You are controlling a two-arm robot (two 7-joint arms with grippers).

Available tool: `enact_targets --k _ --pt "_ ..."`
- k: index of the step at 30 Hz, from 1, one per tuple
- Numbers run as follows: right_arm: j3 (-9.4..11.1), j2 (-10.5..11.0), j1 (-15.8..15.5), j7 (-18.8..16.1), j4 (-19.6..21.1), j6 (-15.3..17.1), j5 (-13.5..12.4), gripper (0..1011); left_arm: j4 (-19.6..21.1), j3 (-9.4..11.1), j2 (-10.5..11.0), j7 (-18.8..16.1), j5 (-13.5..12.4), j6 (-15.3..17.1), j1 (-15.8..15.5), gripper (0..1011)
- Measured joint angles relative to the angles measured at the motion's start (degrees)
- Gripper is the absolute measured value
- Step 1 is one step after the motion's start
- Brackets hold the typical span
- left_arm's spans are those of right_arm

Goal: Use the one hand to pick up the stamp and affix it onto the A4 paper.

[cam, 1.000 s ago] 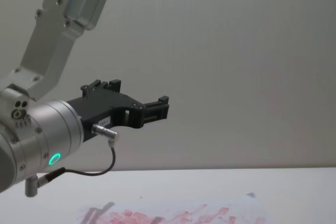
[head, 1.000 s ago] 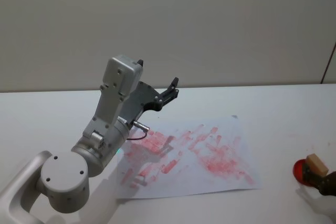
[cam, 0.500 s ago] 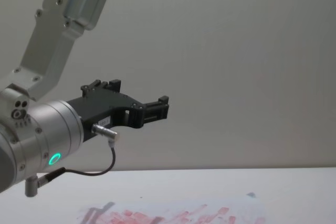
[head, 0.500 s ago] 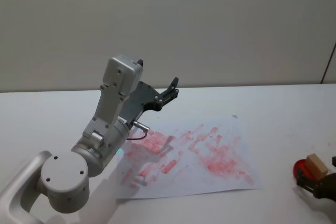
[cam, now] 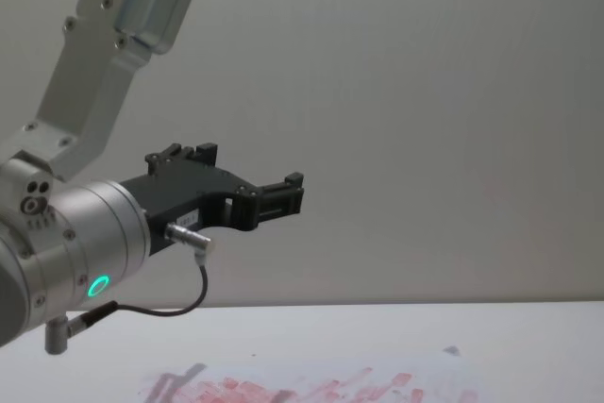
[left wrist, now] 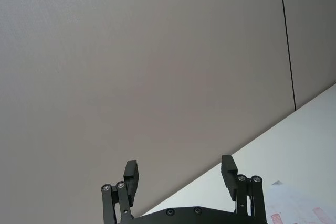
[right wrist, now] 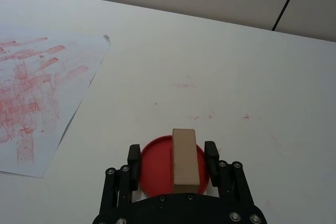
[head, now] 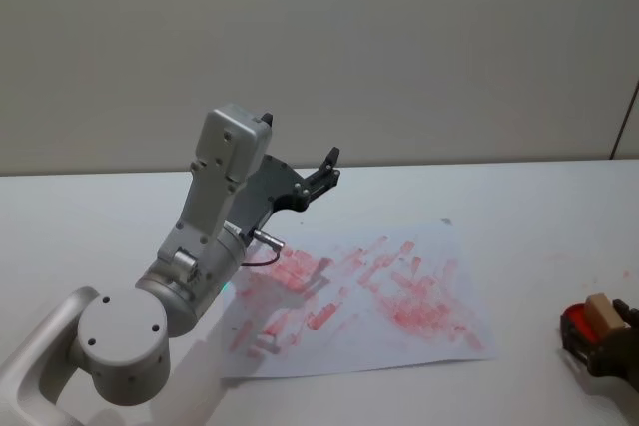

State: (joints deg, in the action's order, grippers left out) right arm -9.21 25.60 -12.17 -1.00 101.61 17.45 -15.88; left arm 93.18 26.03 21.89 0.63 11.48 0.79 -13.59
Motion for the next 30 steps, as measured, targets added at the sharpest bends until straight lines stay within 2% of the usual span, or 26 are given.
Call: enact_targets --k 4,6,7,9,10,13,17,30 --pt "-0.07 -0.14 0.27 -0.27 -0.29 0.12 0.22 648 0.0 0.0 0.0 0.0 0.0 0.0 0.0 1001" --pt "-0.1 -0.19 0.34 -0.34 -0.37 0.15 0.3 617 0.0 0.0 0.0 0.0 0.0 0.0 0.0 1001" --pt "-0.11 -0.22 0.4 -0.39 -0.45 0.17 0.35 551 0.0 0.0 0.0 0.0 0.0 0.0 0.0 1001" --pt "-0.13 -0.24 0.47 -0.43 -0.51 0.2 0.4 510 0.0 0.0 0.0 0.0 0.0 0.0 0.0 1001" --pt "-0.14 -0.26 0.51 -0.47 -0.56 0.23 0.44 446 0.0 0.0 0.0 0.0 0.0 0.0 0.0 1001" --pt "-0.15 -0.29 0.57 -0.52 -0.63 0.24 0.52 390 0.0 0.0 0.0 0.0 0.0 0.0 0.0 1001" --pt "-0.18 -0.35 0.66 -0.63 -0.75 0.32 0.59 234 0.0 0.0 0.0 0.0 0.0 0.0 0.0 1001" --pt "-0.18 -0.45 1.0 -1.03 -0.84 -0.4 1.05 221 0.0 0.0 0.0 0.0 0.0 0.0 0.0 1001"
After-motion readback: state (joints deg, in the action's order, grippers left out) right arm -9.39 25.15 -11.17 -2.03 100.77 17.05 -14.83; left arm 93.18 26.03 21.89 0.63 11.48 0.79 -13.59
